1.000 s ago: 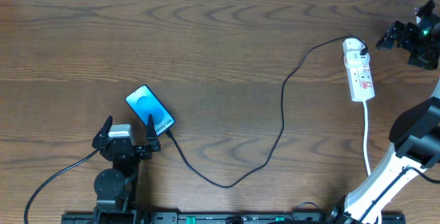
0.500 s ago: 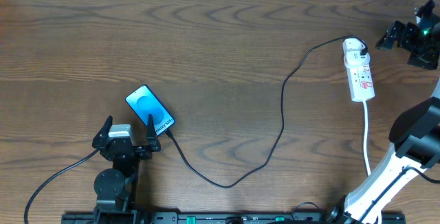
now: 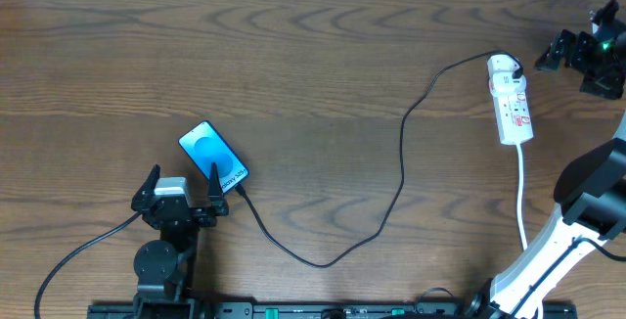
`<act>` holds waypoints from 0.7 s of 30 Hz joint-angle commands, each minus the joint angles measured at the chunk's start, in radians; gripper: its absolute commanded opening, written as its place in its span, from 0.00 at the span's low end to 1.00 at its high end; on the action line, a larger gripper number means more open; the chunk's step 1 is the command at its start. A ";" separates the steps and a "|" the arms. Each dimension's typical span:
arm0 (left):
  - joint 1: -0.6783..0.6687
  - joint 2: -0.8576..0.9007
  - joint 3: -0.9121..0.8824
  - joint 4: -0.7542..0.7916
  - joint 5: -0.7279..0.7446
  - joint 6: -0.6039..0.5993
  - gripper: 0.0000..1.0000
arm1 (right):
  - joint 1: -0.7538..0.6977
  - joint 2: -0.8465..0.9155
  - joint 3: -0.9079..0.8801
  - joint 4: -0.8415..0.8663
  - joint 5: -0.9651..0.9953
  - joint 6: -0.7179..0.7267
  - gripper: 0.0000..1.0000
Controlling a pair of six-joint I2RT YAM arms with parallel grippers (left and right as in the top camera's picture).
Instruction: Plug charger to phone and switch on socket
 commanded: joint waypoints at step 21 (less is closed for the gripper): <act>0.006 -0.007 -0.020 -0.041 0.010 -0.002 0.97 | 0.048 -0.252 -0.282 0.323 -0.045 0.085 0.99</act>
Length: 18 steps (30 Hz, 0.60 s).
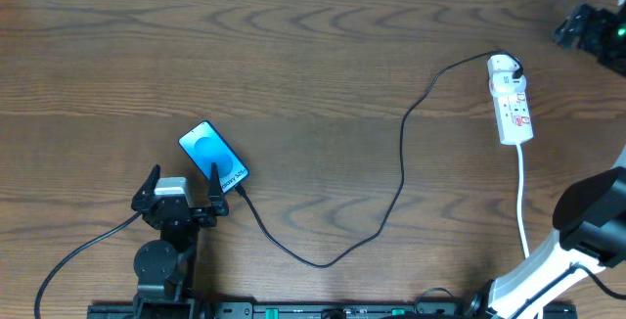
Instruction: Plug charger to phone and switch on socket
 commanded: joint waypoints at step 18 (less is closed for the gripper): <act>0.006 -0.007 -0.020 -0.040 0.006 -0.002 0.97 | 0.163 -0.320 -0.815 0.650 -0.014 0.066 0.99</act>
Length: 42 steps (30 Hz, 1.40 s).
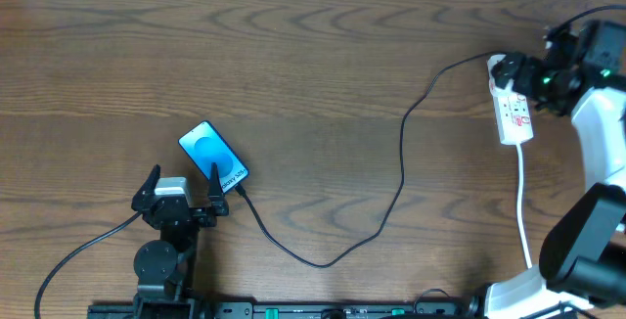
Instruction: Plug charger to phone and switch on socket
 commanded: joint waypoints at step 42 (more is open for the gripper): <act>0.006 -0.007 -0.020 -0.040 0.005 -0.001 0.97 | 0.294 -1.105 -1.085 0.816 0.306 -0.003 0.99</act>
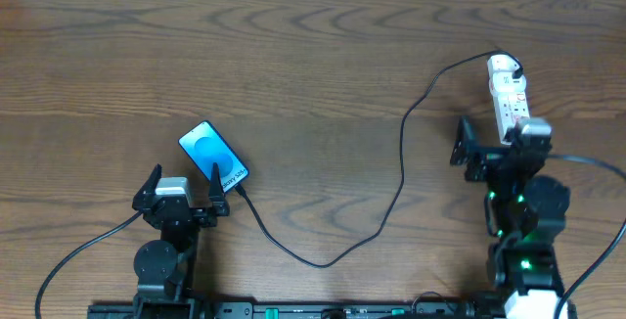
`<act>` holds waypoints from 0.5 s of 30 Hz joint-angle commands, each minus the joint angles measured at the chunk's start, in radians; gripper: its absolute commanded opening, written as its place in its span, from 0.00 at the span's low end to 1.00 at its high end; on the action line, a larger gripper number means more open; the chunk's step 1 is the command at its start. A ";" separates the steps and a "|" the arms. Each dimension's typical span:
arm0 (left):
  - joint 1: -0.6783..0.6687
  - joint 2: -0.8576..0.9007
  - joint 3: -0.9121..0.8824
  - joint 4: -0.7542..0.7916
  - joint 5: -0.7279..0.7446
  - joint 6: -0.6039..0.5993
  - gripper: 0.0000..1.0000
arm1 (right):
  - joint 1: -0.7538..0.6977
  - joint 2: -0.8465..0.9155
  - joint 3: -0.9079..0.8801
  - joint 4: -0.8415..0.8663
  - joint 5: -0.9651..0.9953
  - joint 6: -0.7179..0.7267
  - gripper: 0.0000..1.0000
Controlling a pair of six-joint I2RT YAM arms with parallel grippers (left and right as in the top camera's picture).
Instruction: Plug charger to phone and switch on socket
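Note:
The phone, its screen blue, lies tilted on the table at the left. A black cable meets its lower right corner and runs in a loop to the far end of the white power strip at the right. My left gripper rests open just in front of the phone, and its right finger overlaps the phone's near edge in this view. My right gripper stands open over the near end of the strip and hides that end. The state of the strip's switch is too small to read.
The wooden table carries only the phone, cable and strip. The cable's slack loop lies near the front edge between the two arms. A dark cable trails from the left arm's base.
My right arm has drawn back from reaching across the strip's far end from the right. It now stands upright near the front edge, gripper over the strip's near end. Phone, cable and left arm are unchanged.
My right gripper was first at the right table edge beside the strip's far end, then further off at the back right corner. After that it was over the strip's far end. Now it is at the strip's near end. The left arm and phone stayed still.

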 commanded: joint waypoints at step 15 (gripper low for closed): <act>0.005 -0.007 -0.020 -0.040 -0.006 -0.002 0.98 | 0.056 -0.465 -0.301 -0.016 0.126 -0.017 0.99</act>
